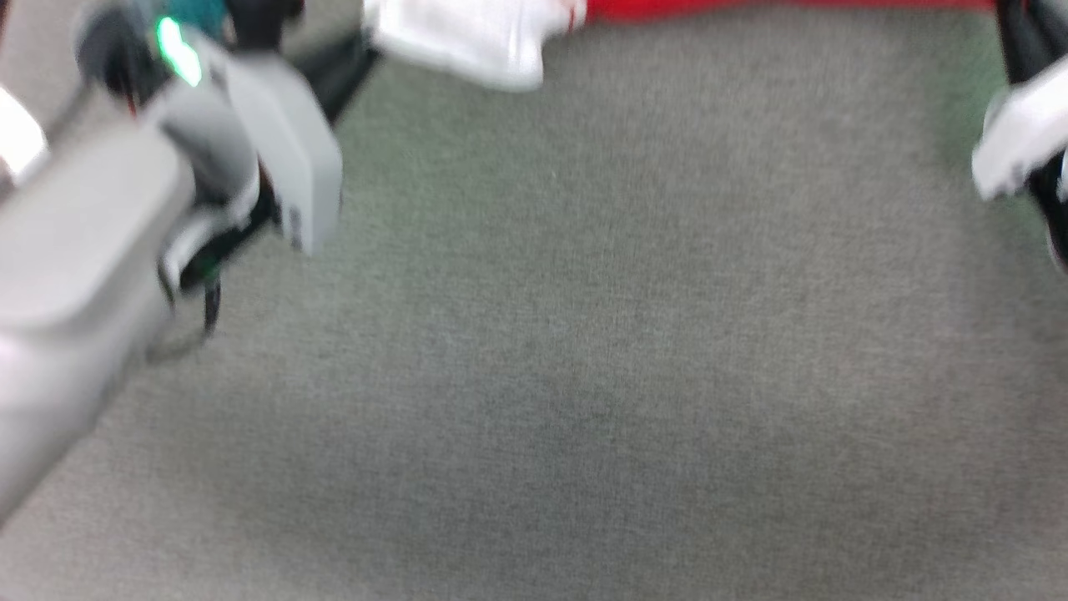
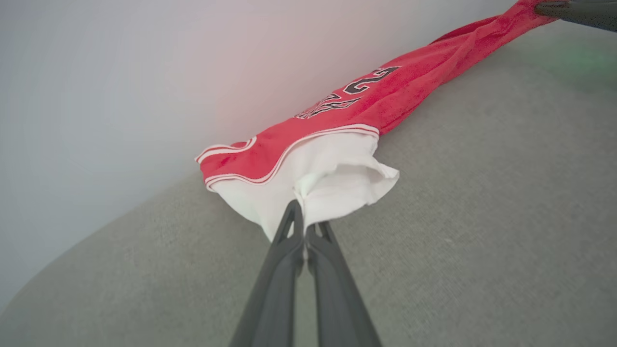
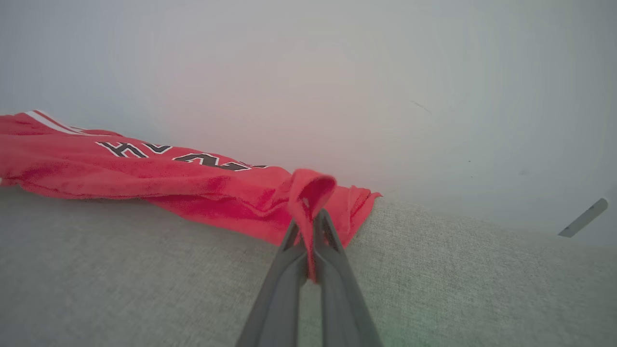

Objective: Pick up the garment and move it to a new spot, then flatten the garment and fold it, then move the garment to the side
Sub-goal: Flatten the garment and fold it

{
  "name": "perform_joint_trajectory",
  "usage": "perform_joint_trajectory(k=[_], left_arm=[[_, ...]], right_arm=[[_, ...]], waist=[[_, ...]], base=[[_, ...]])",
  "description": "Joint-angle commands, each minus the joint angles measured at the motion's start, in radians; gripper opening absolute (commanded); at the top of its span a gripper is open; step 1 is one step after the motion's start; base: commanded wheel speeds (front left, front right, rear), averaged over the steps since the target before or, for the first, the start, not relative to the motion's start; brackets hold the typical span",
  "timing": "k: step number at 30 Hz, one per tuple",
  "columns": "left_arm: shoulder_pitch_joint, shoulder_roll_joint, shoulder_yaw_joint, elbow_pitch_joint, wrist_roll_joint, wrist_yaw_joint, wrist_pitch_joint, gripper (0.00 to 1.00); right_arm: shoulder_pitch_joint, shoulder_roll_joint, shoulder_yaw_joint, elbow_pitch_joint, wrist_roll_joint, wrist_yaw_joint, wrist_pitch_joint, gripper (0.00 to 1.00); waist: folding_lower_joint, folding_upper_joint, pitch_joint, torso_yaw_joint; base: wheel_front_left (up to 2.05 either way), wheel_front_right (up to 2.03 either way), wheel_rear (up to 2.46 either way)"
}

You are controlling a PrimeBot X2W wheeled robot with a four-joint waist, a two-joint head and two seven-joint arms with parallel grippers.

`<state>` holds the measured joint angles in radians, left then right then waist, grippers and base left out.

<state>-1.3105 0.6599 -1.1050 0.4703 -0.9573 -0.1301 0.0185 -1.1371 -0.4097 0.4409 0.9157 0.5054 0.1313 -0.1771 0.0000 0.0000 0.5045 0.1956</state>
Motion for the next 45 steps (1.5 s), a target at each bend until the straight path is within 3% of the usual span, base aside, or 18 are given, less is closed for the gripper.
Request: perform_joint_trajectory(k=[1, 6, 12, 17, 23, 31, 38, 45], left_arm=[[0.077, 0.033, -0.015, -0.053, -0.025, 0.025, 0.021, 0.00], [0.271, 0.128, -0.062, -0.250, -0.077, 0.129, 0.065, 0.00], [0.499, 0.244, -0.099, -0.483, -0.141, 0.301, 0.066, 0.00], [0.666, 0.319, -0.122, -0.623, -0.193, 0.423, 0.040, 0.00], [0.835, 0.359, -0.140, -0.730, -0.257, 0.531, -0.001, 0.00], [0.948, 0.358, -0.155, -0.800, -0.309, 0.596, 0.013, 0.00], [0.911, 0.393, -0.135, -0.872, -0.287, 0.643, 0.029, 0.00], [0.779, 0.481, -0.090, -0.918, -0.196, 0.630, 0.076, 0.00]], right_arm=[[0.084, -0.037, 0.022, -0.047, 0.037, -0.001, 0.017, 0.00], [0.315, -0.131, 0.082, -0.217, 0.134, -0.001, 0.064, 0.00], [0.567, -0.222, 0.080, -0.386, 0.182, -0.001, 0.074, 0.00], [0.759, -0.254, 0.041, -0.505, 0.191, -0.001, 0.097, 0.00], [0.971, -0.281, -0.015, -0.624, 0.187, -0.001, 0.137, 0.00], [1.144, -0.292, -0.070, -0.705, 0.199, -0.001, 0.171, 0.00], [1.174, -0.269, -0.118, -0.771, 0.189, -0.001, 0.201, 0.00], [1.113, -0.248, -0.164, -0.847, 0.181, -0.001, 0.246, 0.00]], waist=[[0.0000, 0.0000, -0.134, -0.001], [0.0000, 0.0000, -0.209, -0.016], [0.0000, 0.0000, -0.269, -0.041], [0.0000, 0.0000, -0.290, -0.056], [0.0000, 0.0000, -0.296, -0.061], [0.0000, 0.0000, -0.288, -0.058], [0.0000, 0.0000, -0.271, -0.072], [0.0000, 0.0000, -0.251, -0.099]], base=[[0.00, 0.00, 0.00], [0.00, 0.00, 0.00], [0.00, 0.00, 0.00], [0.00, 0.00, 0.00], [0.00, 0.00, 0.00], [0.00, 0.00, 0.00], [0.00, 0.00, 0.00], [0.00, 0.00, 0.00]])
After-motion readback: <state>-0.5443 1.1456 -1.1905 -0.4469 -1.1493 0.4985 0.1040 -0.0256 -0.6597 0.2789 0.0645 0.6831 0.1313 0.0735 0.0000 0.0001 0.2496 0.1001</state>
